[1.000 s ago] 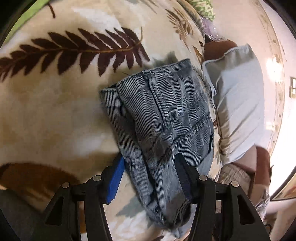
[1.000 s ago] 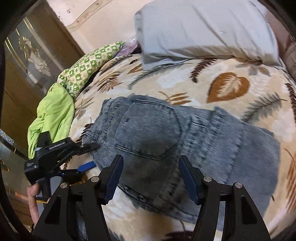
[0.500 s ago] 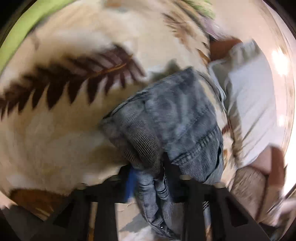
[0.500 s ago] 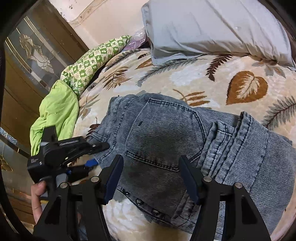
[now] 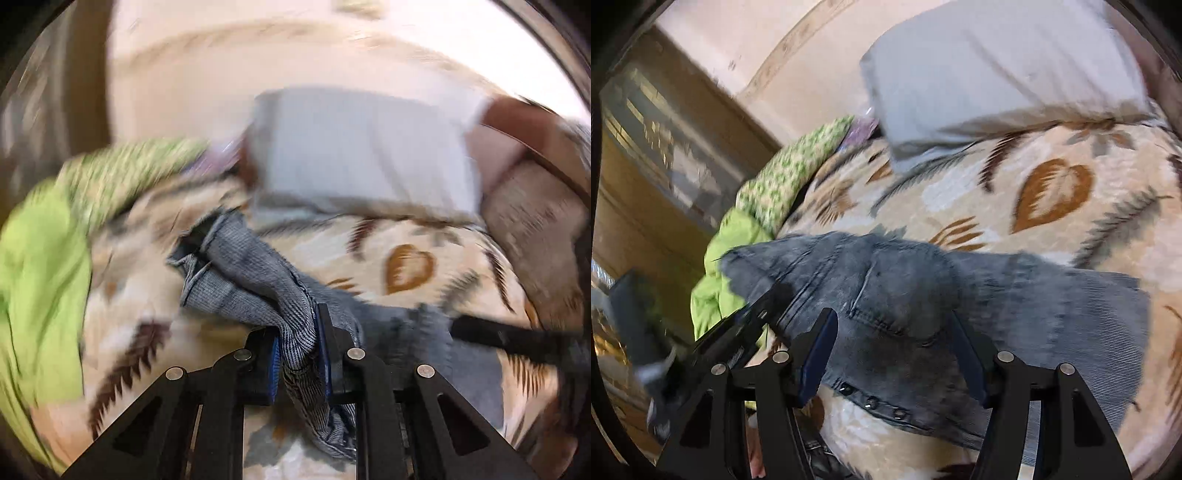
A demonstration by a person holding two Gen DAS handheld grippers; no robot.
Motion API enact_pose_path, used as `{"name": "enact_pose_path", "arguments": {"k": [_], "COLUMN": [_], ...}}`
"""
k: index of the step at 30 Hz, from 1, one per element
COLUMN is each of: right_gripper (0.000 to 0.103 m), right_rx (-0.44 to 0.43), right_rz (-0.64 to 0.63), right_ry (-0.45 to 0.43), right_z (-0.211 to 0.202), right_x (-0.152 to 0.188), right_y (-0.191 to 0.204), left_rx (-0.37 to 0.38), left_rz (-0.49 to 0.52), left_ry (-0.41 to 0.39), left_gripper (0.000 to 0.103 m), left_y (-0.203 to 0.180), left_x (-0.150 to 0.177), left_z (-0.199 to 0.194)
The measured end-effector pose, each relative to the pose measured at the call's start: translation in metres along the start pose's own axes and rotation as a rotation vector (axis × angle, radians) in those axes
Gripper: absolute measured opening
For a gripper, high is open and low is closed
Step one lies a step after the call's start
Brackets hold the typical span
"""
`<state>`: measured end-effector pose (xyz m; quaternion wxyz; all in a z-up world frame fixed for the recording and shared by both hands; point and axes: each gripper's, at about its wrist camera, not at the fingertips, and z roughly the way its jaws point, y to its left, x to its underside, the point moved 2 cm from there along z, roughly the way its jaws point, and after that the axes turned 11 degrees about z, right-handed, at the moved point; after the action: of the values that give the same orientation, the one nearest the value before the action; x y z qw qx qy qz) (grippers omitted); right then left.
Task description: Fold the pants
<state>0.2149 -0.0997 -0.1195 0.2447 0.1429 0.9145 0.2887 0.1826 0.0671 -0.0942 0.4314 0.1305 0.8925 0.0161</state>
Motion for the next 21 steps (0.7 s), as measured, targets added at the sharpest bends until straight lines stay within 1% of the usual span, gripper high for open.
{"name": "enact_pose_path", "arguments": {"k": [2,5,7,10,11,12,14,17,19,20,21], "right_gripper": [0.063,0.065,0.065,0.065,0.065,0.065,0.065,0.065,0.065,0.065,0.065], "right_rx": [0.009,0.012,0.014,-0.009,-0.031,-0.046,-0.072,-0.095,-0.091,-0.086,-0.092], "right_rz": [0.040,0.099,0.120,0.158,0.173,0.178,0.171,0.166,0.160,0.169,0.180], "right_ry": [-0.046,-0.094,-0.120,-0.148,-0.165,-0.177,-0.190,-0.177,-0.149,-0.140,-0.124], "right_z": [-0.024,-0.053,-0.067,-0.084,-0.090,-0.094,-0.101,-0.098,-0.089,-0.085,-0.079], "right_x": [-0.007,-0.014,-0.018,-0.020,-0.018,-0.017,-0.016,-0.016,-0.016,-0.015,-0.014], "right_y": [-0.021,-0.051,-0.067,-0.091,-0.101,-0.105,-0.110,-0.114,-0.123,-0.127,-0.133], "left_rx": [0.013,0.060,0.096,0.204,0.237,0.265,0.304,0.364,0.378,0.373,0.364], "left_rz": [0.118,0.252,0.299,0.374,0.410,0.449,0.496,0.500,0.486,0.491,0.497], "left_ry": [-0.050,-0.082,-0.085,-0.076,-0.072,-0.054,-0.010,0.053,0.090,0.104,0.109], "left_gripper": [0.015,0.015,0.016,0.017,0.017,0.017,0.017,0.017,0.017,0.017,0.017], "left_y": [-0.032,-0.075,-0.096,-0.121,-0.131,-0.141,-0.155,-0.168,-0.170,-0.173,-0.175], "left_x": [-0.001,0.005,0.013,0.029,0.035,0.042,0.054,0.067,0.070,0.075,0.073], "left_z": [-0.020,-0.040,-0.047,-0.051,-0.048,-0.043,-0.025,0.001,0.014,0.019,0.029]}}
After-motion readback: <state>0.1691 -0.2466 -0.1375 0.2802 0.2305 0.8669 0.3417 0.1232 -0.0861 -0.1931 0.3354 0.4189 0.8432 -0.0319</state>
